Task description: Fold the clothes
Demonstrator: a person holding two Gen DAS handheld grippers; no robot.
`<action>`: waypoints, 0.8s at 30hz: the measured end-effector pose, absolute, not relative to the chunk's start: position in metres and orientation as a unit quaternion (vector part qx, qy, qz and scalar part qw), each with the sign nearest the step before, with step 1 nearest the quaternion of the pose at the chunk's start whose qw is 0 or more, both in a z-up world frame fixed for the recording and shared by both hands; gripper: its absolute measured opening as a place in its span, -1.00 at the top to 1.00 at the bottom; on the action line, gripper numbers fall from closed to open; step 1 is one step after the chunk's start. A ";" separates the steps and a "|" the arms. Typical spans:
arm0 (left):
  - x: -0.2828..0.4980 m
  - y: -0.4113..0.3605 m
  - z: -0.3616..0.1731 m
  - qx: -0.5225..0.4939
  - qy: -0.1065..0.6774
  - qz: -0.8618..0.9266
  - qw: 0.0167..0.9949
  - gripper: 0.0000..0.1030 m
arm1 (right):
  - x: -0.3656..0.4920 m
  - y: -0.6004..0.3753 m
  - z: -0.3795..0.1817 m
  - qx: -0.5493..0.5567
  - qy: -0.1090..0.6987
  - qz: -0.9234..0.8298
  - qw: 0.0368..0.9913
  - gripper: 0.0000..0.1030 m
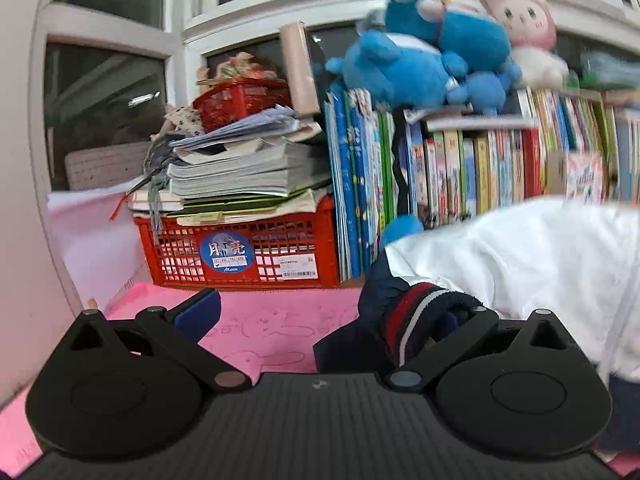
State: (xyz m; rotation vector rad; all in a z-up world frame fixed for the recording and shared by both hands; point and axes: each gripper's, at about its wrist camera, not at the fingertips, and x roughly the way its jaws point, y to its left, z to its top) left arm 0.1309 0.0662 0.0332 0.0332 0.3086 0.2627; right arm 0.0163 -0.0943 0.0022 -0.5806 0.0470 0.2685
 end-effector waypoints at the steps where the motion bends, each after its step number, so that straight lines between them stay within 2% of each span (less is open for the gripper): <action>1: 0.126 0.069 0.039 0.005 0.147 0.125 0.981 -1.00 | 0.019 -0.076 -0.005 -0.298 0.017 0.136 0.945 -1.00; 6: 0.102 0.077 0.065 -0.012 0.102 0.112 0.988 -1.00 | 0.048 -0.032 -0.006 -0.264 0.001 0.081 0.961 -1.00; 12: 0.096 0.076 0.065 0.024 0.099 0.106 0.989 -1.00 | 0.062 -0.091 0.012 -0.159 0.025 -0.003 0.987 -1.00; 17: 0.083 0.059 0.057 0.069 0.088 0.109 0.988 -1.00 | 0.047 -0.132 0.009 -0.205 0.005 -0.073 0.976 -1.00; 24: 0.042 0.033 0.077 0.113 0.029 0.084 0.990 -1.00 | 0.018 -0.168 -0.002 -0.282 -0.020 -0.092 0.955 -1.00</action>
